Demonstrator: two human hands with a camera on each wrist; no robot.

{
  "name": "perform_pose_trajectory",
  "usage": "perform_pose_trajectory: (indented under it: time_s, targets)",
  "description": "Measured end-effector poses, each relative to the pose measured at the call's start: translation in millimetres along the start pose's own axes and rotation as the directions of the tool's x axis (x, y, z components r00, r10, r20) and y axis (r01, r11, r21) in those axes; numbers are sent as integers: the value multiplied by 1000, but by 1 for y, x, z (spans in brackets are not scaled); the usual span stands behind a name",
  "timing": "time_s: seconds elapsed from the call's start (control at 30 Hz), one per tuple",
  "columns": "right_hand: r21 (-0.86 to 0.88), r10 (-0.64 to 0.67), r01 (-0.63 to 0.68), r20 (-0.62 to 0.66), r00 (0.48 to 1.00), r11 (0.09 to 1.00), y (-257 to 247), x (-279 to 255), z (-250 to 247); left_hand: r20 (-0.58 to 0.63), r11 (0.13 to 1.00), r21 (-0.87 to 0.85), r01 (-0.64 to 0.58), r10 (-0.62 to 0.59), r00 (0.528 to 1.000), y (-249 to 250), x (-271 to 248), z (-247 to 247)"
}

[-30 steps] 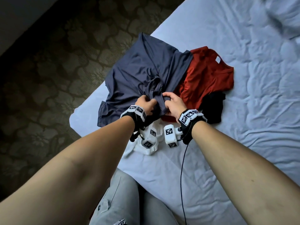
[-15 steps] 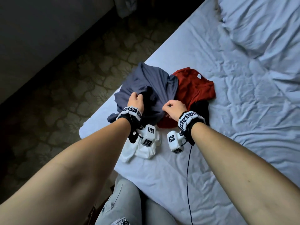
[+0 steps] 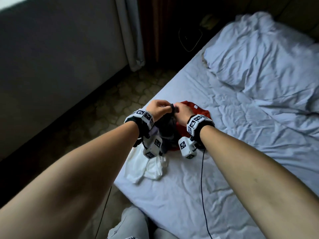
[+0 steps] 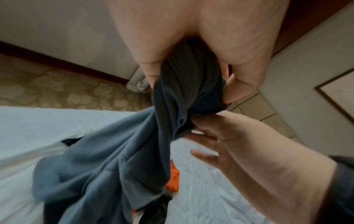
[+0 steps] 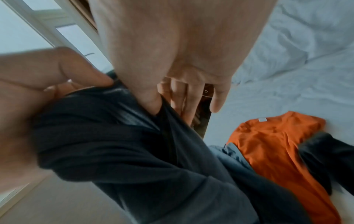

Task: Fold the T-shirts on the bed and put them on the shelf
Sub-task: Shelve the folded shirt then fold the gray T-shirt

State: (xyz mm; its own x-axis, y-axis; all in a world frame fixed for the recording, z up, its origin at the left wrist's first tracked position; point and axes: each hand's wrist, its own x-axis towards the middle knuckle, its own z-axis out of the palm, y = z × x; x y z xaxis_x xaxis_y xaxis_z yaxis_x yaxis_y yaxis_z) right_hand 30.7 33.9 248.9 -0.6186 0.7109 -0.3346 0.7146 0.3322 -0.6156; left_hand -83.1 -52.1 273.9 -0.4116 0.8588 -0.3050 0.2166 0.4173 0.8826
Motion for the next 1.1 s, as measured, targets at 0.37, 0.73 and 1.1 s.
perform_pose_trajectory:
  time_s: [0.37,0.73,1.1]
  targets:
    - [-4,32,-35,-322,946,999,-43,-65,-113,-161,896,438,-70,154,975,100,-28,-43]
    - [-287,15,-248,-626,780,925,-65,-135,-188,-33,834,465,-296,350,936,173,-33,-63]
    - [217,405,-369,-713,572,904,-42,-205,-233,-107,796,534,-286,399,911,229,-51,-54]
